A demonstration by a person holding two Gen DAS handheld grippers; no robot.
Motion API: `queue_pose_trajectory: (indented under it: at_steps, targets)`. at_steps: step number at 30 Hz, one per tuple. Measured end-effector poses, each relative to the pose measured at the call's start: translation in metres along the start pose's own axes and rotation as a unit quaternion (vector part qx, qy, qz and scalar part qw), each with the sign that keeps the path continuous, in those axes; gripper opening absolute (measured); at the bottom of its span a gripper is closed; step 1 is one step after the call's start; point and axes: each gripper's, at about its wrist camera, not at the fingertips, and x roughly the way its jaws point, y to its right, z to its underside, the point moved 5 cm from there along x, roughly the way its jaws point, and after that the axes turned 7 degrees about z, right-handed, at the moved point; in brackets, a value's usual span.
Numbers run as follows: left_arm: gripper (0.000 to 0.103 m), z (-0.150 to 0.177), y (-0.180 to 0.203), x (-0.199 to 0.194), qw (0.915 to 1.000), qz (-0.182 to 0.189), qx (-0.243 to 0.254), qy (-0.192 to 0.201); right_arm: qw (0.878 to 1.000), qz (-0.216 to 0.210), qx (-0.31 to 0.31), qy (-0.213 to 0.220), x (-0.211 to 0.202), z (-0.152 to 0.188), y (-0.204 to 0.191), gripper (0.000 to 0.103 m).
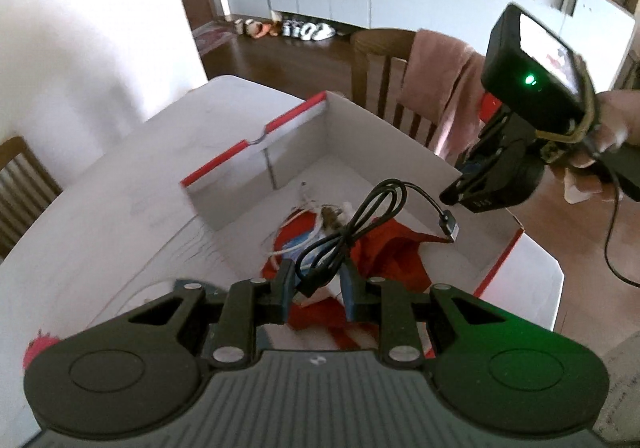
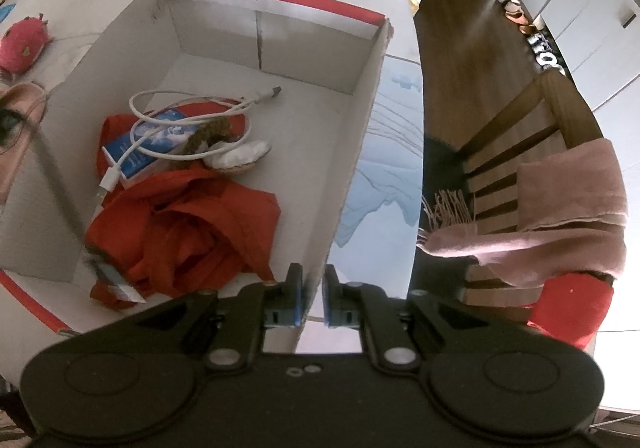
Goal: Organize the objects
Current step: 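Carry the black cable with the left gripper over the box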
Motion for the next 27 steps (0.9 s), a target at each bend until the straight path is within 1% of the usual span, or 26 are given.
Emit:
queue_pose_trajectory:
  at_steps: [8,16,21,27]
  targets:
    - [0.023,-0.023,0.008,0.058,0.9994,-0.003,0.019,-0.028,1.0,-0.008,-0.001,0.003,-0.001,0.001,0.002,0.008]
    - [0.023,-0.039,-0.002,0.104,0.9983,-0.02,0.007,-0.055,1.0,-0.015,0.001,0.005,-0.003,0.003,0.004,0.009]
    - [0.023,-0.045,-0.009,0.126,0.9969,-0.033,0.001,-0.072,1.0,-0.018,0.0,0.005,-0.002,0.002,0.004,0.008]
    - [0.023,-0.044,-0.011,0.145,0.9947,-0.034,-0.003,-0.097,1.0,-0.019,-0.004,0.007,-0.002,0.003,0.003,0.006]
